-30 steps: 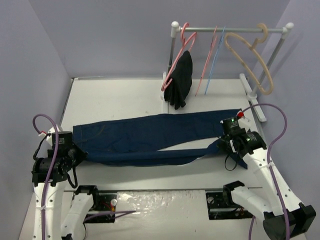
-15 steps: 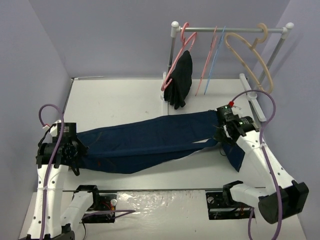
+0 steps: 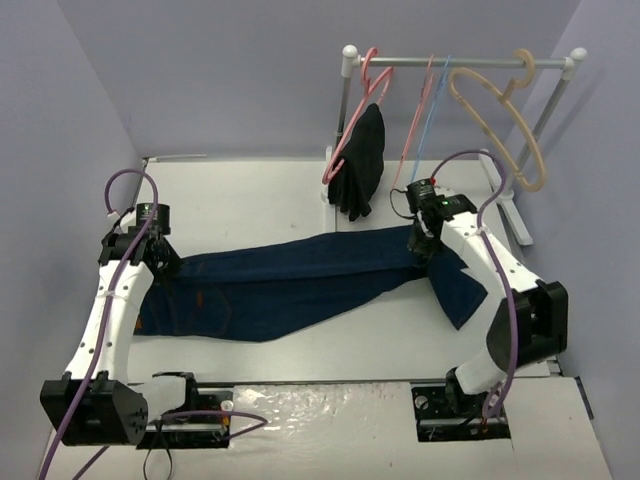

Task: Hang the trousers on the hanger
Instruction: Fold the trousers at the center of the board.

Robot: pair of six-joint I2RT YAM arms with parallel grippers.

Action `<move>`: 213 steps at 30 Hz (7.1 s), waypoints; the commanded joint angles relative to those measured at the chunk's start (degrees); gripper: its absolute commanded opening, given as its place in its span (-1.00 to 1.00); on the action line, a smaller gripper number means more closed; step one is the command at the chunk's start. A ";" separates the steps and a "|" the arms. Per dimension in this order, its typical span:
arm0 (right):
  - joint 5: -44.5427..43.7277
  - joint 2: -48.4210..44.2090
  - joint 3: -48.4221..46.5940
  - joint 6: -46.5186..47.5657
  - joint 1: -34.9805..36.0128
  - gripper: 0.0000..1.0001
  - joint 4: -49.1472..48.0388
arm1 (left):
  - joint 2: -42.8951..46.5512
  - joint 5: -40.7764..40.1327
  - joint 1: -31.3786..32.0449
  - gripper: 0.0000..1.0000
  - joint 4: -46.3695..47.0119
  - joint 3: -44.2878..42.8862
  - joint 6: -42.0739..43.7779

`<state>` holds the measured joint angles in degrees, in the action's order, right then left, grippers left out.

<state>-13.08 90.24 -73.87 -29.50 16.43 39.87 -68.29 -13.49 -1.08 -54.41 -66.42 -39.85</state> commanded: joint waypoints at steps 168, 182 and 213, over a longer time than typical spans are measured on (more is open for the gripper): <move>1.78 1.36 5.17 6.96 -15.11 0.22 -11.71 | 12.89 5.32 11.63 0.94 23.56 16.11 17.23; 10.09 -0.53 19.95 -4.03 2.34 0.23 -36.75 | 7.88 5.51 11.55 0.94 21.95 15.39 13.85; -1.66 -14.28 24.68 -2.88 2.75 0.56 -22.94 | -4.78 6.95 13.07 0.94 22.98 14.02 4.24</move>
<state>-13.02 78.91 -43.42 -36.76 14.57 15.36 -76.74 -3.38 11.94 -31.15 -44.92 -39.86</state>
